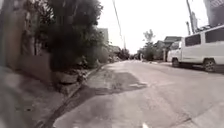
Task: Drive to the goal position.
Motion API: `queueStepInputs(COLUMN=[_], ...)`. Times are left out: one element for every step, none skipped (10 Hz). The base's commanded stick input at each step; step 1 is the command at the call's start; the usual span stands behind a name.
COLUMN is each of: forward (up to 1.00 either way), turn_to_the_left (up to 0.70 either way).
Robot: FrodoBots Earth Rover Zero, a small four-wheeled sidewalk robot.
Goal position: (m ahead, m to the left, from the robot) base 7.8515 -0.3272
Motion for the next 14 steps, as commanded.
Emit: queueStepInputs(forward=[0.70, 0.70, 0.70, 0.70, 0.70, 0.70, 0.70, 0.70, 0.70, 0.70, 0.70, 0.70, 0.70, 0.70], turn_to_the_left=[0.00, 0.00, 0.00, 0.00, 0.00, 0.00, 0.00, 0.00, -0.01, -0.14, -0.28, -0.16, 0.00, 0.00])
